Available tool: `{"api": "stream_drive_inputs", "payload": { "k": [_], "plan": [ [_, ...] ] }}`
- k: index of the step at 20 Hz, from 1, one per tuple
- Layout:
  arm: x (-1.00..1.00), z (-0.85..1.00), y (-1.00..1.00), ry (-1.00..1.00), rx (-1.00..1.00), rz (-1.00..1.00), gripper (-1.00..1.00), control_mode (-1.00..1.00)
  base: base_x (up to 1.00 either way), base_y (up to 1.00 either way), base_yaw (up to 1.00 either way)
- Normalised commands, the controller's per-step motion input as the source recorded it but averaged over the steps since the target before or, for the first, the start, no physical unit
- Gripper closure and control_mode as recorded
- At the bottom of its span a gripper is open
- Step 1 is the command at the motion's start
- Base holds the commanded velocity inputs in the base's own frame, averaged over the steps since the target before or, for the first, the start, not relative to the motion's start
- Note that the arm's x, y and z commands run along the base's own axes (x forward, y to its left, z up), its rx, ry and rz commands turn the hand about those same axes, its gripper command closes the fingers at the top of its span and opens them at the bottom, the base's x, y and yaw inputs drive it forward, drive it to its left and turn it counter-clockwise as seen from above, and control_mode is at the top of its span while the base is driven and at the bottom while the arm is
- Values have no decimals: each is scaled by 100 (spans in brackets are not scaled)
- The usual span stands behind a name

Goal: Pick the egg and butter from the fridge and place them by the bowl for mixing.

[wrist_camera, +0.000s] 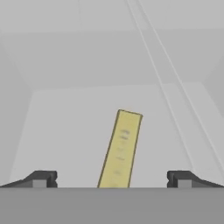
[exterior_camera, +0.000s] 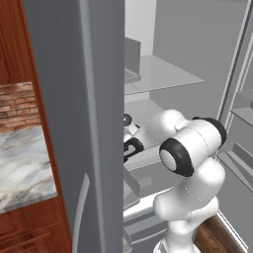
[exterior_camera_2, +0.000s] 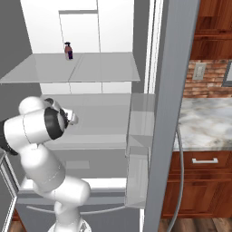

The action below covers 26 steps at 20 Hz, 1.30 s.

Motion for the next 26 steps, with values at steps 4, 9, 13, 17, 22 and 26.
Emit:
{"api": "stream_drive_inputs", "payload": {
  "k": [4, 9, 13, 17, 22, 26],
  "plan": [
    [33, -2, 12, -1, -2, 0, -100, -100, 0, 0, 0],
    [11, 0, 4, -5, -3, 0, -100, -100, 0, 0, 0],
    [0, 0, 0, 2, 0, 0, -100, -100, 0, 0, 0],
    [0, -18, 0, 4, 0, 0, -100, -100, 0, 0, 0],
    [-1, -51, -5, 0, 0, 0, -100, -100, 0, 0, 0],
    [-15, -69, -13, 0, 2, 0, -100, -100, 0, 0, 0]
  ]
}}
